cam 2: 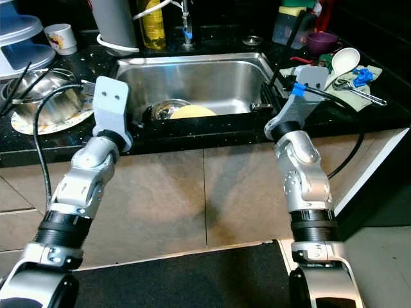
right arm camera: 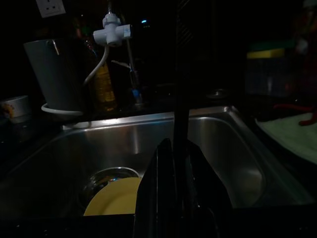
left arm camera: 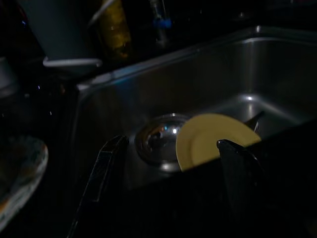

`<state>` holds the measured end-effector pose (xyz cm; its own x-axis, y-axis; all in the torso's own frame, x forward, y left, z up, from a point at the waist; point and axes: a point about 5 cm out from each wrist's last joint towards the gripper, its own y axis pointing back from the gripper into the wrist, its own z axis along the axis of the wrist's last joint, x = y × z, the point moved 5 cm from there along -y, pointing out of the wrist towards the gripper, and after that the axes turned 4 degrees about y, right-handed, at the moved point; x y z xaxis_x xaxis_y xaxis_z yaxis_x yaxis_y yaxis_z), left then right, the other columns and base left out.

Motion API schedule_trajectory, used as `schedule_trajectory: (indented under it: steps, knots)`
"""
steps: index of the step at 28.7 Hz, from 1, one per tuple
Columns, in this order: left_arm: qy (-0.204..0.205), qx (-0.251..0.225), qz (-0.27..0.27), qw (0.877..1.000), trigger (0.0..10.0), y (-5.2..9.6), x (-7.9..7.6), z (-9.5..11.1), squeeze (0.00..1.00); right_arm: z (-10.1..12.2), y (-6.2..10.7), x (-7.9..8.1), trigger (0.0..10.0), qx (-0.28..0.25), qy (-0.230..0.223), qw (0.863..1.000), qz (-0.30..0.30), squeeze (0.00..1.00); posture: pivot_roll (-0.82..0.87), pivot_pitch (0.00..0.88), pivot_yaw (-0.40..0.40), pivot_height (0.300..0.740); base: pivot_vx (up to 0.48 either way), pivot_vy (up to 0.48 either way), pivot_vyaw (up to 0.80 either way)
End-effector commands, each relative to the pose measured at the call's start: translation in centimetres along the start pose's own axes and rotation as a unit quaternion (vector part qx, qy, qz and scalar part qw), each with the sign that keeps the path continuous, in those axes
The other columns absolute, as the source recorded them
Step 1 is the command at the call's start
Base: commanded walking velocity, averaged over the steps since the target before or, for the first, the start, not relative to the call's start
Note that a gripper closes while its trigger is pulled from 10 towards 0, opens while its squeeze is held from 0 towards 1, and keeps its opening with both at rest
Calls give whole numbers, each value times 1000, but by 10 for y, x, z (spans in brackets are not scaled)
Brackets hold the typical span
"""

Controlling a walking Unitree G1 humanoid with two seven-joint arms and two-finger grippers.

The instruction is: Kitchen organization

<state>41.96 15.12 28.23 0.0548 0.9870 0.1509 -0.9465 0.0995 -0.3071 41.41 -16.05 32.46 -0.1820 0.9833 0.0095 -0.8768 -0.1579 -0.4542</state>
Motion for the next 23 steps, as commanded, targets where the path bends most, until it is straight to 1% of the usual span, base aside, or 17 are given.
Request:
schedule_trajectory:
  steps: [1, 9, 16, 23]
  knots:
    - [-5, -2, -1, 1000, 10000, 2, 3, -1, 0, 0, -1, 4, 10000, -4, 4, 1000, 3, 0, -88, 148, -5, 740, 285, 0, 0]
    - [1, -7, -1, 1000, 10000, 1, 2, 1, 0, -1, 0, 3, 10000, -8, 4, 1000, -1, 0, -89, 149, -6, 740, 305, 0, 0]
    - [4, -12, -14, 1000, 10000, 2, -4, 3, 0, 0, 1, 4, 10000, -11, 8, 1000, 2, 0, -89, 149, -6, 740, 335, 0, 0]
    - [4, -14, -15, 1000, 10000, 2, -3, 3, 0, 0, 1, 6, 10000, -13, 8, 1000, 3, 0, -94, 138, -4, 740, 350, 0, 0]
